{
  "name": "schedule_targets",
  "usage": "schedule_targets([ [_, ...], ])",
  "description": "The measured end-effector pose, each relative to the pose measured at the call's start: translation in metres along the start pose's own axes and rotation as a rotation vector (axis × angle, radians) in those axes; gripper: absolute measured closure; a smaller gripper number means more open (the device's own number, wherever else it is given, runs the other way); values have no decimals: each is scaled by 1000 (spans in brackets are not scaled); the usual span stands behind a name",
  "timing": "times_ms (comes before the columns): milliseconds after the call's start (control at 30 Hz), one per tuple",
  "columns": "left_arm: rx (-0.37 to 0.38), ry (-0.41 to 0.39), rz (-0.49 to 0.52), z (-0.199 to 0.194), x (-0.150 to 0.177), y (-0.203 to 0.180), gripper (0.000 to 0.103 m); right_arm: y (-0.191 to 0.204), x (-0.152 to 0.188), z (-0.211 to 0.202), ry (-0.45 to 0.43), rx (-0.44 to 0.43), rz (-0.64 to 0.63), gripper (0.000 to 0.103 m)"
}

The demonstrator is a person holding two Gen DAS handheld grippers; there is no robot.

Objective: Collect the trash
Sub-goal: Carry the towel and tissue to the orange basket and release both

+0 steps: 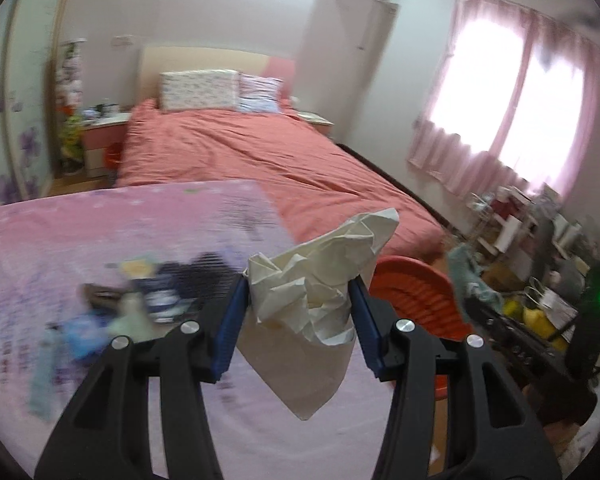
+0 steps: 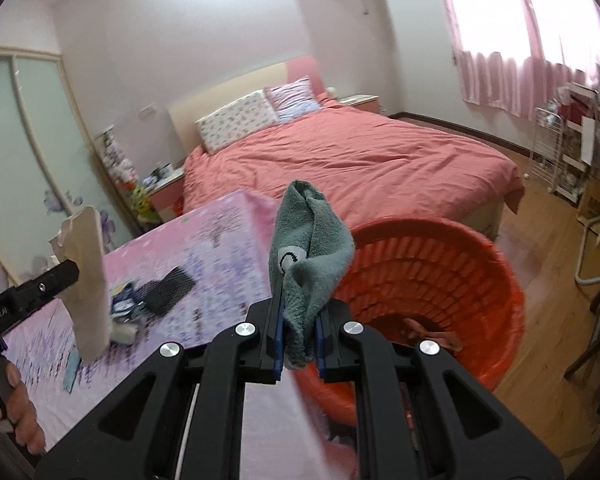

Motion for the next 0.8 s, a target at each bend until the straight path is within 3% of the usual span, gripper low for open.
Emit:
schedule_targets([
  [333,129,108,70,89,5,-91,51,-61,-9,31,20,37,115,90],
  [433,133,148,82,114,9,-106,41,-73,-6,39,42,33,138,83],
  [533,114,180,90,133,14,-107,33,-85,-2,43,53,34,159,68],
  [600,106,197,86,140,19,-102,31,-89,1,43,55,37,165,58],
  [767,84,216,75,143,27,-87,28,-85,6,42,60,63,149,53],
  [800,78,214,78,140,28,-84,28,-83,6,41,60,64,142,48],
])
Point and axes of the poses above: each gripper's, at about its wrist camera, not at the fingertips, and z roughly the way its jaws point, y to its left, x to its underside, the point moved 3 cm from there along z, roughly the way its jaws point, and after that the axes turned 3 degrees about y, right-handed, at the moved point
